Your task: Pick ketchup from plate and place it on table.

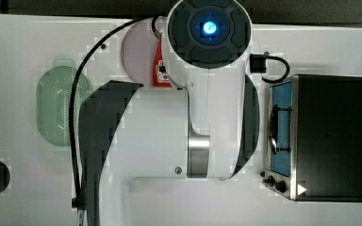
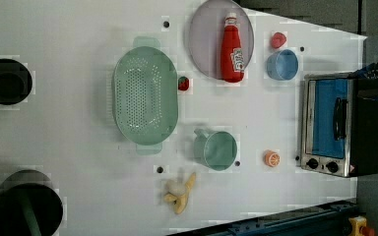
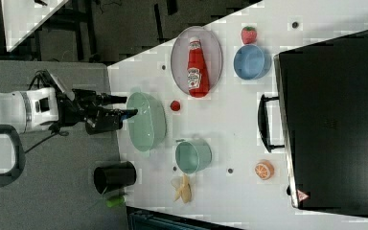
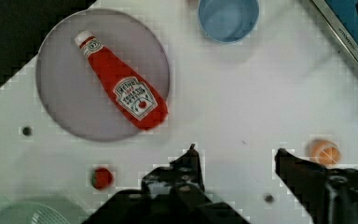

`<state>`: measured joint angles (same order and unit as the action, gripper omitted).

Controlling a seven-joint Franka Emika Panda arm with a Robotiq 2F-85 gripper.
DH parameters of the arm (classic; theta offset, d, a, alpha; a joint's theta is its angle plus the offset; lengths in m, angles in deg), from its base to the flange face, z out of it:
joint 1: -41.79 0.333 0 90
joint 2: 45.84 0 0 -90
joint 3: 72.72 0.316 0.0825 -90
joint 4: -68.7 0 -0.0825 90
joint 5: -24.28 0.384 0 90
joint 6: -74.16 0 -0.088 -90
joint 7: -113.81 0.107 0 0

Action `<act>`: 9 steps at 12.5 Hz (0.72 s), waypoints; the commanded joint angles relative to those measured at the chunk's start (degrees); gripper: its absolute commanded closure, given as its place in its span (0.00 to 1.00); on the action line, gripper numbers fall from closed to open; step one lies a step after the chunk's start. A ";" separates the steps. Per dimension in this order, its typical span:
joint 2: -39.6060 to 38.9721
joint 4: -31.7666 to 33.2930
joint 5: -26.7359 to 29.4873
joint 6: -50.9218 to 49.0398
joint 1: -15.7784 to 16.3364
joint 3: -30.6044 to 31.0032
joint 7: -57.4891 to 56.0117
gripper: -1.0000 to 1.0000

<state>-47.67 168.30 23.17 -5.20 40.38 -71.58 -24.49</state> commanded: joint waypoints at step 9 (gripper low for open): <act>-2.65 2.80 2.57 -0.43 -4.71 5.42 -1.98 0.00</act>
<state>-46.14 170.37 25.30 -7.07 35.39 -67.25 -24.69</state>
